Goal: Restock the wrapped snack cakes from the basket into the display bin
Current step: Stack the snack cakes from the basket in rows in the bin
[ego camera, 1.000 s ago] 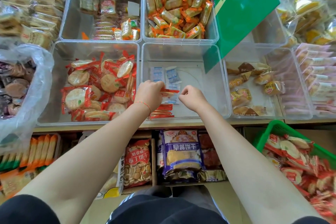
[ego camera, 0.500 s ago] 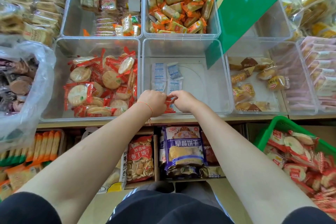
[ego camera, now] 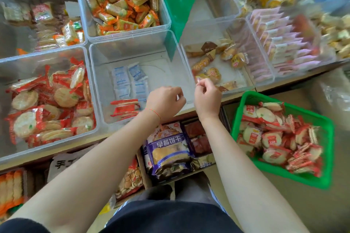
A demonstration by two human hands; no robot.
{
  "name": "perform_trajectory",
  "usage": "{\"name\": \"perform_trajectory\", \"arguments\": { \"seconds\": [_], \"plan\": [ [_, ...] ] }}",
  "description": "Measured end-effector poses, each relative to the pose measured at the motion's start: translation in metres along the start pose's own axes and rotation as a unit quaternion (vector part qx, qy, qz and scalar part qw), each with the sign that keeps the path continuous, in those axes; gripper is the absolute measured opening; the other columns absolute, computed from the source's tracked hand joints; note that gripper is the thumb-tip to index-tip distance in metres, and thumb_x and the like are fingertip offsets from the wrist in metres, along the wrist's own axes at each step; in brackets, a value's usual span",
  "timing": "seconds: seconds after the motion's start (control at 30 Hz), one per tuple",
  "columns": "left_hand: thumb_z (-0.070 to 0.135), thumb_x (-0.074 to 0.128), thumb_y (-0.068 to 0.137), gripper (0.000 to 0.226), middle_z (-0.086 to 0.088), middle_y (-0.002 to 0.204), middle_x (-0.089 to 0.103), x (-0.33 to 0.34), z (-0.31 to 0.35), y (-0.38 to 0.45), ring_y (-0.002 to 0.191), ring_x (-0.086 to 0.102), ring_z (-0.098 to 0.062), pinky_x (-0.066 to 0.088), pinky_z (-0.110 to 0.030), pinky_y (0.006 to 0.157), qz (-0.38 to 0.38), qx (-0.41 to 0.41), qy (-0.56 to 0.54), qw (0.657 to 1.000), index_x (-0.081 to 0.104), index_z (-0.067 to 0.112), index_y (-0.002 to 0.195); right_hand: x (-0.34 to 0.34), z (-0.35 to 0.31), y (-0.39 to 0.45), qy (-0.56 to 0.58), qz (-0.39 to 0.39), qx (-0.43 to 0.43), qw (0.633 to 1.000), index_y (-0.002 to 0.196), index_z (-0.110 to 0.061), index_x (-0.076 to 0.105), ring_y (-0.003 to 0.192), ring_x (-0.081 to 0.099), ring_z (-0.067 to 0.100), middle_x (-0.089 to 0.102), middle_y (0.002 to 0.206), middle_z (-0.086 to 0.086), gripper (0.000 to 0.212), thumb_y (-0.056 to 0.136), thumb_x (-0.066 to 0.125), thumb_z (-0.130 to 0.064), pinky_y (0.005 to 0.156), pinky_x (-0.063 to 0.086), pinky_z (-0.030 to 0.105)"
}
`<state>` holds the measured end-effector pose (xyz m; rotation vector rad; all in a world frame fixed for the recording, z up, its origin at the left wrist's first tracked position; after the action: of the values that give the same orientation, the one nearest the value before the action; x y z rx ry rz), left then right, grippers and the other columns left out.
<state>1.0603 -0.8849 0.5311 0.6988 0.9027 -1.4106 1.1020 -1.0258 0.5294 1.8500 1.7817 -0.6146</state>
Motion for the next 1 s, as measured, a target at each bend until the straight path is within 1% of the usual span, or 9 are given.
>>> {"name": "perform_trajectory", "arguments": {
  "seconds": [0.13,0.23,0.4,0.47,0.53,0.6,0.7,0.83,1.0],
  "plan": [
    [0.035,0.046,0.091,0.022,0.003,0.090,0.067,0.082,0.076,0.011,0.083,0.061,-0.023,0.052,-0.031,0.070,-0.181,0.062,0.003,0.981,0.066,0.027,0.090,-0.069,0.094,-0.009,-0.038,0.089,0.121,0.988,0.078,-0.011,0.056,0.065,0.051,0.024,0.058,0.070,0.002,0.016,0.090,0.046,-0.011,0.055,0.035,0.032],
    [0.030,0.044,0.090,0.022,0.003,0.092,0.068,0.146,0.118,0.009,0.084,0.061,-0.022,0.052,-0.032,0.073,-0.306,0.083,0.005,0.948,0.065,0.028,0.086,-0.109,0.175,-0.021,-0.075,0.074,0.245,0.964,0.092,-0.018,0.052,0.081,0.056,0.027,0.059,0.094,0.003,0.005,0.090,0.047,-0.016,0.065,0.046,0.036],
    [0.031,0.055,0.089,0.041,-0.004,0.087,0.065,0.229,0.141,0.010,0.075,0.063,-0.023,0.055,-0.035,0.070,-0.390,-0.097,-0.116,0.908,0.049,0.024,0.129,-0.137,0.282,-0.042,-0.086,-0.025,0.390,0.916,0.127,-0.010,0.044,0.110,0.055,0.032,0.052,0.129,0.012,0.042,0.090,0.059,-0.023,0.083,0.050,0.039],
    [0.028,0.057,0.087,0.049,-0.005,0.079,0.060,0.249,0.143,0.012,0.069,0.058,-0.022,0.054,-0.036,0.065,-0.385,-0.163,-0.144,0.897,0.040,0.019,0.132,-0.138,0.310,-0.048,-0.059,-0.045,0.430,0.900,0.143,-0.008,0.033,0.125,0.049,0.034,0.045,0.142,0.014,0.061,0.091,0.062,-0.022,0.099,0.047,0.044],
    [0.023,0.057,0.086,0.049,-0.008,0.080,0.060,0.262,0.144,0.015,0.070,0.057,-0.024,0.052,-0.039,0.064,-0.361,-0.198,-0.164,0.896,0.037,0.019,0.131,-0.135,0.327,-0.049,-0.024,-0.046,0.451,0.891,0.146,-0.007,0.030,0.126,0.049,0.033,0.043,0.145,0.013,0.066,0.091,0.063,-0.020,0.097,0.049,0.037],
    [0.022,0.056,0.086,0.045,-0.010,0.083,0.062,0.270,0.146,0.018,0.072,0.062,-0.027,0.057,-0.044,0.069,-0.333,-0.206,-0.174,0.903,0.038,0.022,0.127,-0.129,0.337,-0.048,0.013,-0.037,0.463,0.885,0.141,-0.004,0.036,0.117,0.055,0.031,0.051,0.138,0.013,0.057,0.092,0.061,-0.020,0.081,0.050,0.025],
    [0.022,0.053,0.084,0.034,-0.012,0.091,0.065,0.274,0.149,0.024,0.081,0.069,-0.033,0.059,-0.050,0.073,-0.301,-0.211,-0.167,0.915,0.041,0.025,0.116,-0.120,0.347,-0.045,0.043,-0.024,0.471,0.881,0.133,0.000,0.047,0.109,0.061,0.032,0.062,0.123,0.014,0.052,0.094,0.059,-0.033,0.084,0.048,0.031],
    [0.023,0.049,0.085,0.026,-0.011,0.093,0.065,0.273,0.154,0.028,0.078,0.069,-0.031,0.059,-0.049,0.074,-0.297,-0.222,-0.142,0.918,0.040,0.024,0.110,-0.112,0.349,-0.041,0.113,-0.061,0.470,0.873,0.101,-0.018,0.064,0.087,0.064,0.020,0.066,0.095,-0.002,0.025,0.084,0.073,-0.034,0.072,0.050,0.031],
    [0.041,0.050,0.085,0.034,-0.006,0.113,0.044,0.264,0.179,0.039,0.108,0.047,-0.029,0.044,-0.037,0.073,-0.213,-0.071,0.095,0.970,0.048,0.016,0.108,-0.136,0.347,-0.042,0.186,-0.040,0.481,0.856,0.093,-0.022,0.057,0.079,0.065,0.014,0.066,0.093,-0.001,0.017,0.083,0.071,-0.025,0.068,0.060,0.035]
  ]
}}
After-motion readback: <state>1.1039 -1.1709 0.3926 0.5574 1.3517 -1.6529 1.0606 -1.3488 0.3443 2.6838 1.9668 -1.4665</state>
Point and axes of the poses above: each hand's wrist, its own y-axis towards the middle knuckle, its own x-axis out of the palm, z = x × y, the point moved 5 cm from there along y, towards the middle knuckle
